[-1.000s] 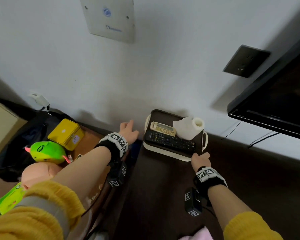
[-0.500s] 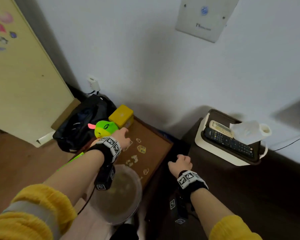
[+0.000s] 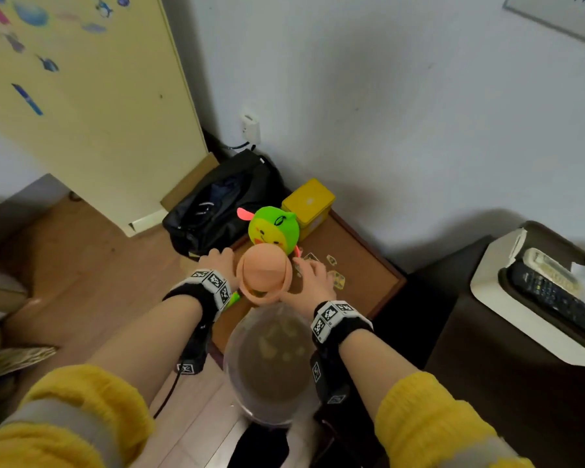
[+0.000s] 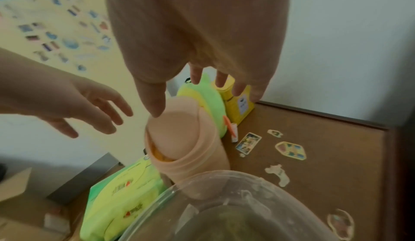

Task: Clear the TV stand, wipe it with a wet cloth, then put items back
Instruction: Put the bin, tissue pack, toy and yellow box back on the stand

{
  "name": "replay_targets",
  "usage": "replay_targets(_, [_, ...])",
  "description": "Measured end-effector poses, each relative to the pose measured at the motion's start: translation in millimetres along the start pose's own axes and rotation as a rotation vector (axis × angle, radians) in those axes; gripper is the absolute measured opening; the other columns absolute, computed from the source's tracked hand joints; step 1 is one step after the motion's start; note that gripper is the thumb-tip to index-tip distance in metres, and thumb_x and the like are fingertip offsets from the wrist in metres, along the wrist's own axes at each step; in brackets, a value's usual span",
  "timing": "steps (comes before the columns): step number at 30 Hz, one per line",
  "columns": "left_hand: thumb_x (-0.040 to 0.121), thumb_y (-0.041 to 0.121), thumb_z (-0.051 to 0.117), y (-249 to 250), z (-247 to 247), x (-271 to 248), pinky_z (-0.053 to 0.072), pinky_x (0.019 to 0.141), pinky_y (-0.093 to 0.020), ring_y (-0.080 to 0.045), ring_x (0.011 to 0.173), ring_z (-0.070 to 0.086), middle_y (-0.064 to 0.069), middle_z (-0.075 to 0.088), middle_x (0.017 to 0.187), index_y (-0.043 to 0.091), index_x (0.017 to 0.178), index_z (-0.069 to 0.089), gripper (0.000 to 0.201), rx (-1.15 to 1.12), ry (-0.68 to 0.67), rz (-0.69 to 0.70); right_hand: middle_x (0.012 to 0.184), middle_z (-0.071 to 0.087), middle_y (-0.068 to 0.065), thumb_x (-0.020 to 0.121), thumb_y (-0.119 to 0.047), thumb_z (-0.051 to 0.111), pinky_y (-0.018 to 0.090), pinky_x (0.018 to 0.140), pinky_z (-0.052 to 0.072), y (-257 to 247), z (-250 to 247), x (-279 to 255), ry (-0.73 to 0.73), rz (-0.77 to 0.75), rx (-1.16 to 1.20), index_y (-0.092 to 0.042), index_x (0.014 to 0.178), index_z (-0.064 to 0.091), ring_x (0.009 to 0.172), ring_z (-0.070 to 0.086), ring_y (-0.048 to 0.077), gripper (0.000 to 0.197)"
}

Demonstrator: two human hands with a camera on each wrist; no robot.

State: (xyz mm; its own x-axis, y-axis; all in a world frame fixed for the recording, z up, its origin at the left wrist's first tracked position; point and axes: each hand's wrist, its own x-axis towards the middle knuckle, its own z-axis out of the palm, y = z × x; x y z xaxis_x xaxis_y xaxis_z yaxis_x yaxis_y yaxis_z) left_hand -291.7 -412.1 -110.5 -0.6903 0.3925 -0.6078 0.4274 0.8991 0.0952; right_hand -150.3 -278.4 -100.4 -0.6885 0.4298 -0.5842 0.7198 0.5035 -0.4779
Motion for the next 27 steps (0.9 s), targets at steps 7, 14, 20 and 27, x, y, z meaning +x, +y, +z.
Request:
replay_targets(7, [0.079, 0.032, 0.065, -46.4, 52.8, 22.2, 0.045, 0.093, -0.051, -0.035, 0.124, 0.043, -0.011, 0.039, 0.137, 0.019, 0.138, 0.03, 0.07, 0.12, -0.074, -0.078, 0.158, 0.005, -0.002, 0.077, -0.056, 0.063, 0.05, 0.117, 0.01, -23.0, 47.3, 35.6, 0.071, -0.165, -0.266, -0.031, 0.15, 0.007, 0.145, 0.005, 0.026, 0.096])
replay_targets(14, [0.065, 0.049, 0.08, -62.9, 86.7, 51.5, 0.028, 0.104, -0.063, -0.031, 0.143, 0.015, -0.011, 0.014, 0.154, 0.027, 0.149, 0.004, 0.115, 0.245, -0.106, -0.116, 0.155, -0.007, -0.01, 0.064, -0.049, 0.079, 0.072, 0.105, 0.018, -20.6, 70.1, 58.5, 0.053, -0.086, -0.219, -0.039, 0.145, -0.004, 0.145, -0.002, 0.031, 0.116])
replay_targets(20, [0.065, 0.045, 0.082, -62.8, 107.2, 64.7, 0.022, 0.106, -0.066, -0.034, 0.144, 0.01, -0.013, 0.007, 0.156, 0.027, 0.149, -0.012, 0.127, 0.302, -0.098, -0.141, 0.148, -0.009, -0.007, 0.059, -0.046, 0.083, 0.061, 0.096, 0.041, -15.2, 93.3, 69.1, 0.189, -0.071, -0.186, -0.039, 0.136, -0.005, 0.139, 0.008, 0.039, 0.117])
replay_targets(27, [0.061, 0.043, 0.085, -71.7, 102.0, 52.4, 0.044, 0.093, -0.052, -0.032, 0.132, 0.034, -0.011, 0.028, 0.144, 0.025, 0.149, -0.01, 0.131, 0.311, -0.089, -0.123, 0.149, 0.003, -0.002, 0.061, -0.038, 0.082, 0.05, 0.094, 0.047, -19.5, 88.7, 65.1, 0.209, -0.14, -0.14, -0.032, 0.141, 0.011, 0.132, 0.017, 0.039, 0.107])
